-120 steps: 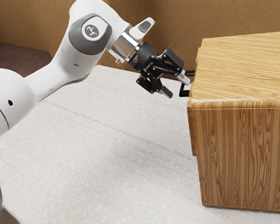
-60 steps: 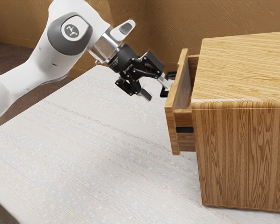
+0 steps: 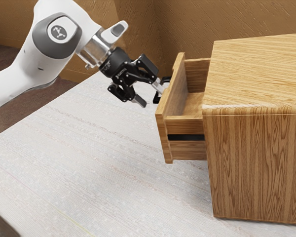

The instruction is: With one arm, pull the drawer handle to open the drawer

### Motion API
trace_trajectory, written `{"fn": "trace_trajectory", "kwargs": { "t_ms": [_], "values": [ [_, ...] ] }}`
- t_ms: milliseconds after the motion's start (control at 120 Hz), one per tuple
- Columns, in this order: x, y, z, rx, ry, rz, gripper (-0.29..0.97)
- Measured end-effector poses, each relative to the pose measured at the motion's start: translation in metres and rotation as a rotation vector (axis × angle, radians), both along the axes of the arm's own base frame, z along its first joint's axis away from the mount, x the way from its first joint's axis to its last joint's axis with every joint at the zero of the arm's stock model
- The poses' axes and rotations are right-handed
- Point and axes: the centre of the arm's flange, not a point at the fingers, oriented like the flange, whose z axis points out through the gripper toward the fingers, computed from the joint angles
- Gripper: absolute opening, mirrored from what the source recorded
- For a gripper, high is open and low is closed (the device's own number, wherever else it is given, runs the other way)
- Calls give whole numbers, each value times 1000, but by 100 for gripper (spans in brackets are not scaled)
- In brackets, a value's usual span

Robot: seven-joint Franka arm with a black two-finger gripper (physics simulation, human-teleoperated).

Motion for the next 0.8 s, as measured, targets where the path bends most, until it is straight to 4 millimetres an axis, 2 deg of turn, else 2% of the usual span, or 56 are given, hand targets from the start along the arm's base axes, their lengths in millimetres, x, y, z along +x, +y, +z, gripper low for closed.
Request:
{"fn": "trace_trajectory", "kwargs": {
  "t_ms": [167,217,500,650,800],
  "values": [
    [-2,17,1,1,0,28,48],
    [-2,19,-6,-1,13,32,48],
    [-1,13,-15,-4,29,26,48],
    [-11,14,-6,5,16,32,48],
    [-15,19,-10,22,25,41,48]
  ]
}}
